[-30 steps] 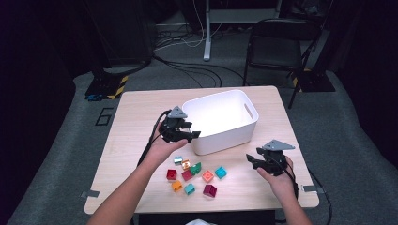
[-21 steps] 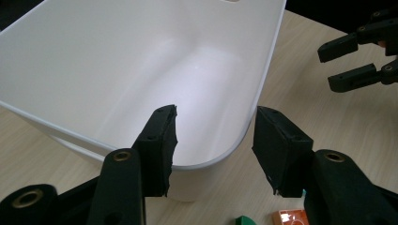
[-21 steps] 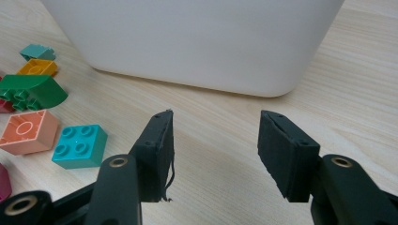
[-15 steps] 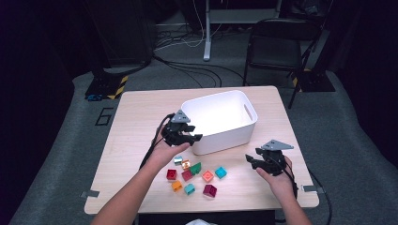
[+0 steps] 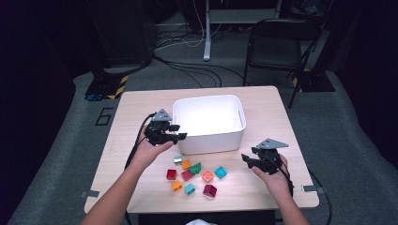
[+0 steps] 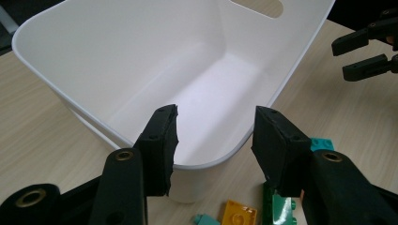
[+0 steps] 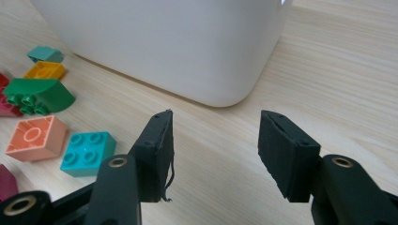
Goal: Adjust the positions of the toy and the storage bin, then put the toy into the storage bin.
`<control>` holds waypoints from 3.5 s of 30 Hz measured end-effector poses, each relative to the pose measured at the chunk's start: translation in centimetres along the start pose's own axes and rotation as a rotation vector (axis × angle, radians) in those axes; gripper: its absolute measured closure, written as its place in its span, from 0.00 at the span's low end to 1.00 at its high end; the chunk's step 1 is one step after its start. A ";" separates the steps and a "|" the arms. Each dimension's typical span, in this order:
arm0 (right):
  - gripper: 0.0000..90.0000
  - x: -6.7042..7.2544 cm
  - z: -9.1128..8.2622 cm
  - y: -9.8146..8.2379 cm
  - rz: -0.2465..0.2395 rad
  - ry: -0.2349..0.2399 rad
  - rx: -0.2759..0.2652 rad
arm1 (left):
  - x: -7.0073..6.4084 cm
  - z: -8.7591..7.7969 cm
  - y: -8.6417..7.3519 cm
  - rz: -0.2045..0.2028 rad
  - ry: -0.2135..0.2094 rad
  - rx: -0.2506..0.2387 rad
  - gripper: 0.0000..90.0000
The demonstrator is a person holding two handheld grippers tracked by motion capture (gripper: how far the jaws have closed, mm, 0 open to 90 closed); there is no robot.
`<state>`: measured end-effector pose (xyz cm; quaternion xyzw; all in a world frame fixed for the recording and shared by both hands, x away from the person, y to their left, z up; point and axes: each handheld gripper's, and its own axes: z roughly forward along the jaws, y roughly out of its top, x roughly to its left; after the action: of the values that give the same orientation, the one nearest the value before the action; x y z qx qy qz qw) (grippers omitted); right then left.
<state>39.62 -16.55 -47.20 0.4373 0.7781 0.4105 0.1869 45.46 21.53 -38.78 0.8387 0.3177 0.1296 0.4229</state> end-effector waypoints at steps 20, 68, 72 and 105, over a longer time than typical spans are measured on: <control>0.50 2.2 2.0 1.8 -0.058 0.045 0.013 | 1.3 -3.0 -2.5 -0.032 0.032 -0.029 0.56; 0.52 3.6 0.8 1.3 -0.112 0.089 0.018 | 4.5 -6.3 -10.2 -0.153 0.190 -0.118 0.48; 0.53 3.8 1.0 1.0 -0.125 0.097 0.020 | 4.9 -5.6 -11.0 -0.160 0.202 -0.106 0.48; 0.58 7.6 4.3 -1.2 -0.174 0.164 0.092 | 6.1 -3.6 -14.2 -0.223 0.227 -0.070 0.47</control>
<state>37.64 -8.52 -50.20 0.3412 0.8437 0.3911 0.1373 42.38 34.00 -48.11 0.7630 0.4500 0.1868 0.4248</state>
